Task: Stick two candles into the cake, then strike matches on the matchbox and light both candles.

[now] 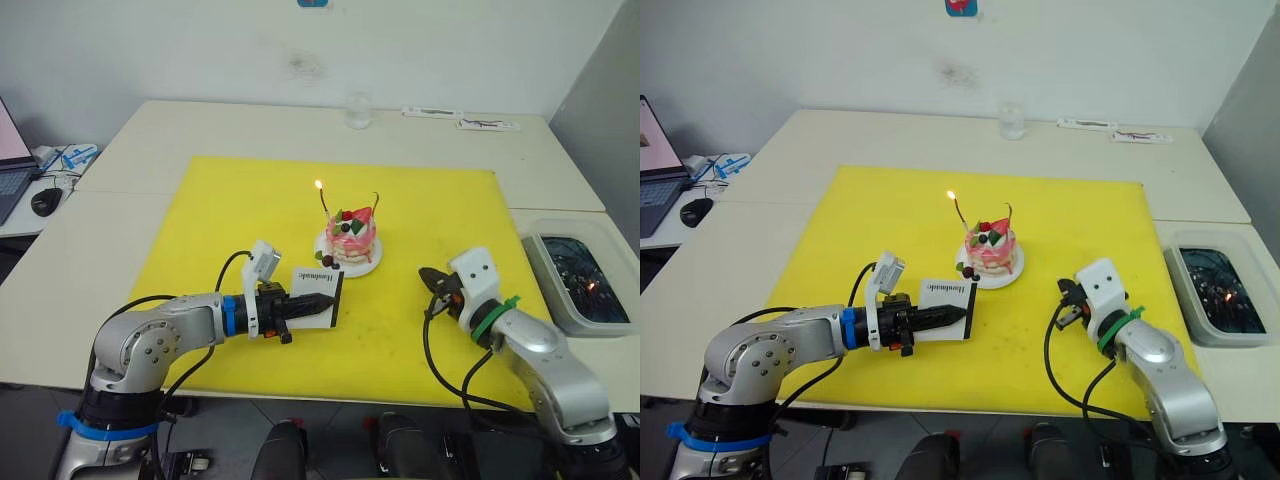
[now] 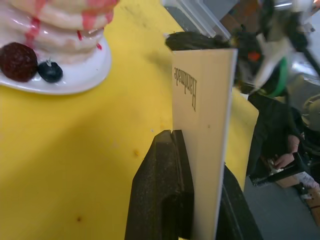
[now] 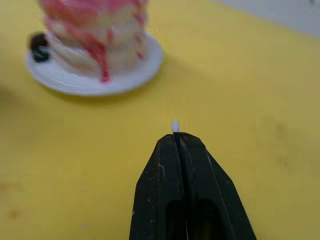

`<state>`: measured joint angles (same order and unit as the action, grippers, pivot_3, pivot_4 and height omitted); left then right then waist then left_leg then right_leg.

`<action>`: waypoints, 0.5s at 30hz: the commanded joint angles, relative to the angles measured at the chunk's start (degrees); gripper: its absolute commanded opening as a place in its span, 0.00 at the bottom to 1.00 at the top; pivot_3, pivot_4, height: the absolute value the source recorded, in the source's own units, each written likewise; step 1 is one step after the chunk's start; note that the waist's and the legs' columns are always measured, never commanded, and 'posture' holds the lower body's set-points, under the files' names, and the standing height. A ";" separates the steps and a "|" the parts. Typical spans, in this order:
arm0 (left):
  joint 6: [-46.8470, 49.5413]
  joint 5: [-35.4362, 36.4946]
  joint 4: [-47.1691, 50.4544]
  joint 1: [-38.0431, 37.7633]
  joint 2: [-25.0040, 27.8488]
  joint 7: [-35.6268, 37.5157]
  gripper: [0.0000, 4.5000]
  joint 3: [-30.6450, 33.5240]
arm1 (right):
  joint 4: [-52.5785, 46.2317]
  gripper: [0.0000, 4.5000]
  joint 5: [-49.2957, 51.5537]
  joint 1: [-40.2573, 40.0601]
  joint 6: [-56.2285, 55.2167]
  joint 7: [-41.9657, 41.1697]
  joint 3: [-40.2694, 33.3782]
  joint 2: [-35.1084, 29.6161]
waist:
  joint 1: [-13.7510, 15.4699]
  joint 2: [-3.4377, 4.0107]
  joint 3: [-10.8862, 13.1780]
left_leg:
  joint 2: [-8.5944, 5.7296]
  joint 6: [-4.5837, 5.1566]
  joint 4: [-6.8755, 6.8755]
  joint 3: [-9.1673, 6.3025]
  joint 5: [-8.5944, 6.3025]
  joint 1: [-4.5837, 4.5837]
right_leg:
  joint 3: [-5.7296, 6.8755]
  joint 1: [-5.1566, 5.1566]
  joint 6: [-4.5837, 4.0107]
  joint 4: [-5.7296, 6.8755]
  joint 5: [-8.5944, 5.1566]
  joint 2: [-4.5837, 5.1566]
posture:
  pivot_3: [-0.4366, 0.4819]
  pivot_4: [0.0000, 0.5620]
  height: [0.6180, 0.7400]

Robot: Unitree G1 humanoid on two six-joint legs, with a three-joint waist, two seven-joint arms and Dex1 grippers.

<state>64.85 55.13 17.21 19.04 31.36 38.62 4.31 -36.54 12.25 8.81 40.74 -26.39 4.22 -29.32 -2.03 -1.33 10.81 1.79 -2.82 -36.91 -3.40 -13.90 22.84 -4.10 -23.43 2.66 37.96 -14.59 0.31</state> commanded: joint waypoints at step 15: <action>4.41 5.60 -3.54 5.58 -3.32 -3.09 0.00 2.55 | -6.17 0.01 -5.33 12.39 -2.15 -12.76 18.71 -10.53 | 0.13 -0.02 0.01 | -0.01 0.00 0.01 -0.07 0.00 0.06 | 0.07 0.00 0.24 -0.06 0.13 0.02 | 0.48 0.27 1.00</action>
<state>69.15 59.30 12.77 23.64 28.32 35.53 5.77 -42.11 7.74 20.01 40.11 -38.86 22.62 -40.14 -1.90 -1.35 10.81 1.77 -2.83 -36.89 -3.47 -13.90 22.90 -4.03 -23.43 2.90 37.90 -14.46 0.33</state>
